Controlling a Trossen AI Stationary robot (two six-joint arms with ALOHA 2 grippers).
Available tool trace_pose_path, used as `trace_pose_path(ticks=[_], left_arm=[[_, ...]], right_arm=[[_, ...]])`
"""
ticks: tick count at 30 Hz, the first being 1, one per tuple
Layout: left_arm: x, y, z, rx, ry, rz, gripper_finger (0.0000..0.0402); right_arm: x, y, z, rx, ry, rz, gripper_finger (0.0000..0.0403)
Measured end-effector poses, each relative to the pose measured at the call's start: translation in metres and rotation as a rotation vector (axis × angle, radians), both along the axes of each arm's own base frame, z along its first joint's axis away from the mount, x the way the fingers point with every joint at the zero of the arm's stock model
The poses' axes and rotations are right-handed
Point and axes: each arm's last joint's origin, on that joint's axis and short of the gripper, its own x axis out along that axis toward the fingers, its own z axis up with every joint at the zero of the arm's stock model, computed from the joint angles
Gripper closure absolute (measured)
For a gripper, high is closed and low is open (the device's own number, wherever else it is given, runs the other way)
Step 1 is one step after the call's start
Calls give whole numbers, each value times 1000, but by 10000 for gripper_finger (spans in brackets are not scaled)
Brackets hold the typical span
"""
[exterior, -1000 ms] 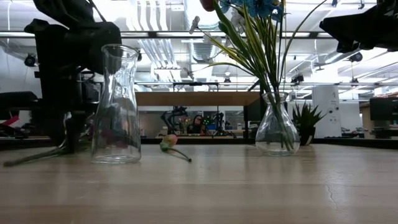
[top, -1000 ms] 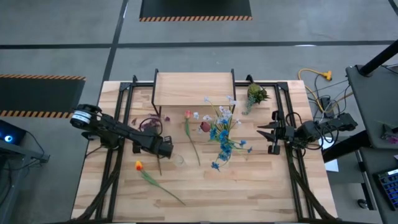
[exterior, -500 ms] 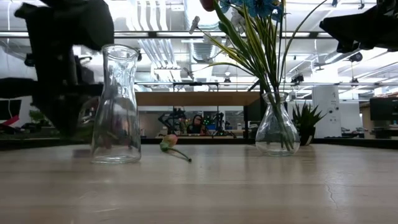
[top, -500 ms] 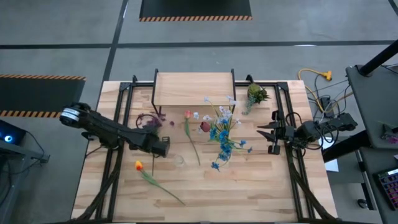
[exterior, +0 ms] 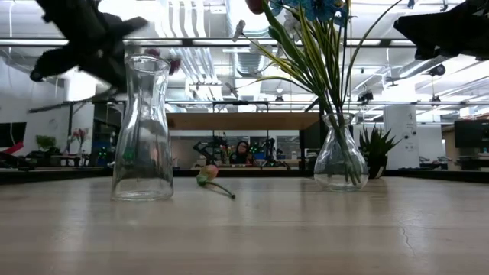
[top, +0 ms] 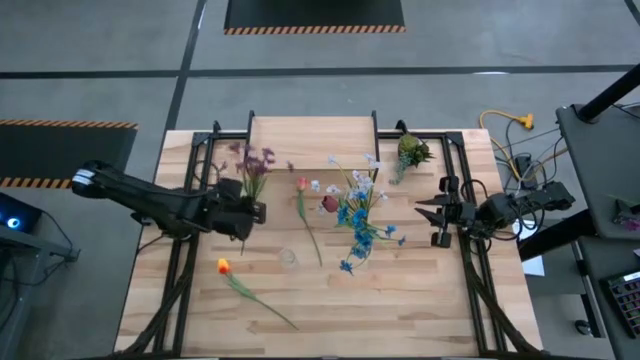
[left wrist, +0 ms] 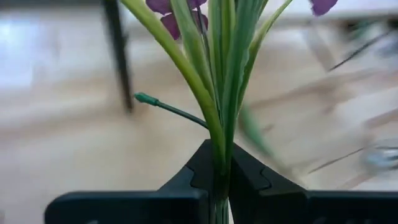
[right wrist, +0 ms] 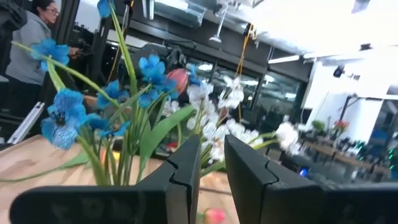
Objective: Pick and place flowers into a vace then onto a shelf
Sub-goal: Put the purple flowers into the left crystal vase
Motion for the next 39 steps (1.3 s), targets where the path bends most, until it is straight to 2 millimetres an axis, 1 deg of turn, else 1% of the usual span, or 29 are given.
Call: trace_pose_path(ticks=[3,6,9,11,14,17,21,26,28,31,33,35,37,39], left_arm=[[-1,-3,23,124,-51,-84,395],[-1,-12,43,261,-115,-145,396],[3,-21,55,384,-152,-179,396],[3,-25,61,423,-177,-178,396],[1,-29,65,480,-191,-160,396],[3,-30,63,497,-211,-138,396],[16,-37,59,534,-229,-162,396],[32,-50,71,631,-238,-275,396],[38,-54,76,678,-229,-372,396],[43,-58,84,716,-280,-503,396],[44,-60,88,756,-289,-534,396],[45,-60,89,789,-316,-529,396],[44,-60,89,820,-389,-503,396],[42,-62,84,872,-484,-536,396]], right_arm=[[-1,0,3,-25,-30,-11,339],[-2,-1,7,-45,-66,-23,339],[-4,-1,11,-57,-112,-34,339],[-5,-2,14,-64,-140,-42,339],[-7,-2,17,-65,-172,-49,339],[-8,-3,19,-91,-188,-63,339],[-8,-3,20,-140,-195,-86,339],[-10,-4,24,-170,-227,-110,339],[-11,-4,24,-170,-235,-112,339],[-12,-4,25,-165,-249,-114,339],[-12,-4,26,-162,-255,-115,339],[-12,-4,26,-160,-260,-116,339],[-12,-4,27,-159,-263,-116,339],[-12,-4,27,-157,-264,-116,339]])
